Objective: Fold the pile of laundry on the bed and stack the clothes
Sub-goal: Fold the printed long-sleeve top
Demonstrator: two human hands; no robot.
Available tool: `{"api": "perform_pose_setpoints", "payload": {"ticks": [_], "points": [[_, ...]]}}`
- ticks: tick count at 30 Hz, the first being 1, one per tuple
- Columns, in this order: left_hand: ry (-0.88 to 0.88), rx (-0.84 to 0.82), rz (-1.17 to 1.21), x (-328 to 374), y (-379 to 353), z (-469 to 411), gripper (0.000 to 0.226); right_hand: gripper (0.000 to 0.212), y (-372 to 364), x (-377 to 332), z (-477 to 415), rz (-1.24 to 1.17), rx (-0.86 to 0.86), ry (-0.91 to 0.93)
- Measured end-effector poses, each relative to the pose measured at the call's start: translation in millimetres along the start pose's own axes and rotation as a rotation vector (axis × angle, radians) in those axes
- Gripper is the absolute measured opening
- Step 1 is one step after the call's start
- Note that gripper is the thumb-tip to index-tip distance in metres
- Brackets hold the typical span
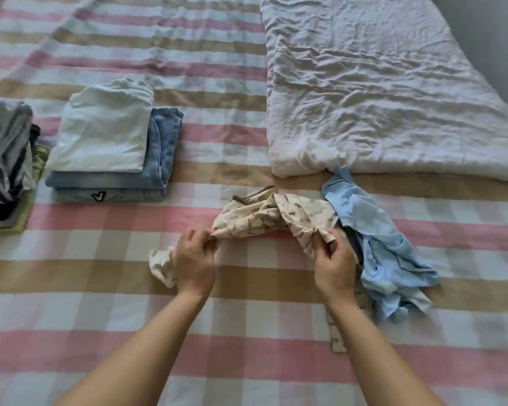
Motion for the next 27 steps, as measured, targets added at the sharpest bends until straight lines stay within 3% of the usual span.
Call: {"api": "perform_pose_setpoints", "payload": {"ticks": [5, 8, 10, 14, 17, 20, 23, 27], "points": [[0.238, 0.197, 0.372, -42, 82, -1, 0.013, 0.011, 0, -63, 33, -0.672, -0.057, -0.466], [0.221, 0.182, 0.463, -69, 124, 6, 0.021, 0.018, 7, -80, 59, -0.823, -0.083, -0.631], [0.175, 0.031, 0.453, -87, 136, 20, 0.032, 0.019, 11, -75, 77, -0.751, -0.064, -0.658], [0.078, -0.259, 0.275, -122, 126, 61, 0.04, 0.019, 16, -28, 107, -0.282, -0.047, -0.594], [-0.049, -0.371, 0.054, -146, 111, 87, 0.043, 0.013, 15, 10, 129, -0.028, -0.174, -0.548], [-0.051, -0.503, -0.075, -162, 98, 101, 0.034, 0.01, 12, 35, 147, 0.195, -0.35, -0.61], [-0.022, -0.415, -0.098, -162, 99, 97, 0.035, 0.019, 7, 29, 145, 0.309, -0.408, -0.535], [0.099, -0.162, 0.029, -145, 106, 64, 0.025, 0.018, -28, -14, 96, 0.343, -0.354, -0.126]]}}
Point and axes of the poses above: each hand's wrist, its own z-axis away from the middle knuckle, its own y-axis out of the back of the hand, x = y × z, the point moved 3 cm from there along -z, towards the middle knuckle, and after that the axes turned 13 degrees about -z, right-handed, at the moved point
